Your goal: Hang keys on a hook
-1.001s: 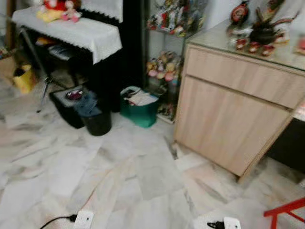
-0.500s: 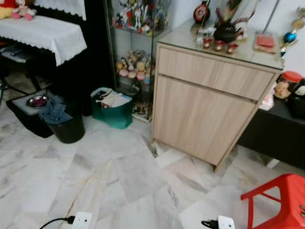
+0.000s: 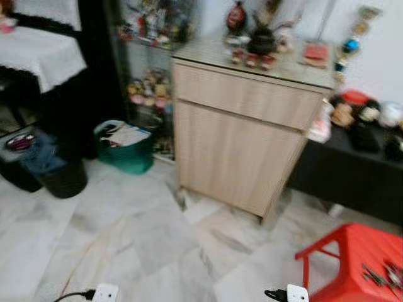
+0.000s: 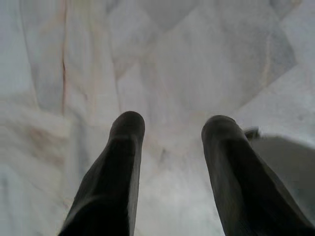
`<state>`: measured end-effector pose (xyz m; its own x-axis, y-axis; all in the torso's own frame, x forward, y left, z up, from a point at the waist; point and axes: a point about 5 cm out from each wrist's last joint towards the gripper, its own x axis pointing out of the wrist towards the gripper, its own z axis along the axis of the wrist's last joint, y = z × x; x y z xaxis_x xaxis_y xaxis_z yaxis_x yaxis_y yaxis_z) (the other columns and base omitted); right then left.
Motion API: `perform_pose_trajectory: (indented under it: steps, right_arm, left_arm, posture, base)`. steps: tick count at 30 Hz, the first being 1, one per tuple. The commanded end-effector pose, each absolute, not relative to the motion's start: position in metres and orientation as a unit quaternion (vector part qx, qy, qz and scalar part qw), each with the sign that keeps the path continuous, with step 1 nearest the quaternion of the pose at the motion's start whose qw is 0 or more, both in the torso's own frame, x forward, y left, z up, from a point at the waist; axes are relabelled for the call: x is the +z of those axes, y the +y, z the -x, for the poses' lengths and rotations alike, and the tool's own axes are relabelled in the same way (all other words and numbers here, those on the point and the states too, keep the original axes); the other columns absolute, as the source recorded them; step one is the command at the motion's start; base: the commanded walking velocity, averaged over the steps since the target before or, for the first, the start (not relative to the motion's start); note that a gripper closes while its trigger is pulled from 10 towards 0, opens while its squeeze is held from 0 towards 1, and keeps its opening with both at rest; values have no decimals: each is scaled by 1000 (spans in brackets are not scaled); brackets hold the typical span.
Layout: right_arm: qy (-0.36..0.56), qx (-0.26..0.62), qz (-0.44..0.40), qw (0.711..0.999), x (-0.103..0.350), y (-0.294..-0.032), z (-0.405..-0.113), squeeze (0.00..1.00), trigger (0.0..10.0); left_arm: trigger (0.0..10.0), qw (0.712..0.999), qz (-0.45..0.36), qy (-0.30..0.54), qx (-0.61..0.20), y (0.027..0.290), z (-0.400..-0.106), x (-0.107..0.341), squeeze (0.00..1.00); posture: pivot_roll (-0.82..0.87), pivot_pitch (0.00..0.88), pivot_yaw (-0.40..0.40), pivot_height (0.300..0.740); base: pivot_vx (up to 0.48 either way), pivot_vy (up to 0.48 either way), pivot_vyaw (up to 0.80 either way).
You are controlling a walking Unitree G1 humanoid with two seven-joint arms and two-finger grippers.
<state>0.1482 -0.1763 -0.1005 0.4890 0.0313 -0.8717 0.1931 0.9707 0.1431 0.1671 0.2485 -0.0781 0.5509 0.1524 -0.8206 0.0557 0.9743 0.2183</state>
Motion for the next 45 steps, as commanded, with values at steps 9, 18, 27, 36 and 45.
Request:
perform_pose_trajectory:
  steps: [9,18,27,36,45]
  right_arm:
    - [491,-82,-110,860,-100,-192,-145,0,10000]
    - [464,-78,-105,876,-96,-202,-146,0,10000]
    - [242,-35,-58,968,-36,-206,-237,0,10000]
    - [134,-17,-15,991,-1,-211,-267,0,10000]
    - [49,-12,-28,998,12,-193,-252,0,10000]
  left_arm:
    - [10000,872,-99,479,9,230,-162,-85,0]
    - [10000,874,-78,479,13,218,-156,-90,0]
    - [10000,922,-22,370,115,220,-159,-80,0]
    - [10000,988,-102,103,50,242,-260,14,0]
    - [10000,998,-49,-32,3,201,-253,54,0]
  posture:
    - [12,0,-13,740]
    - [9,0,-34,740]
    - [-10,0,-37,740]
    - [-2,0,-39,740]
    - [-9,0,-27,740]
  base:
    - [0,-148,-578]
    - [0,0,0]
    - [0,0,0]
    - [0,0,0]
    - [0,0,0]
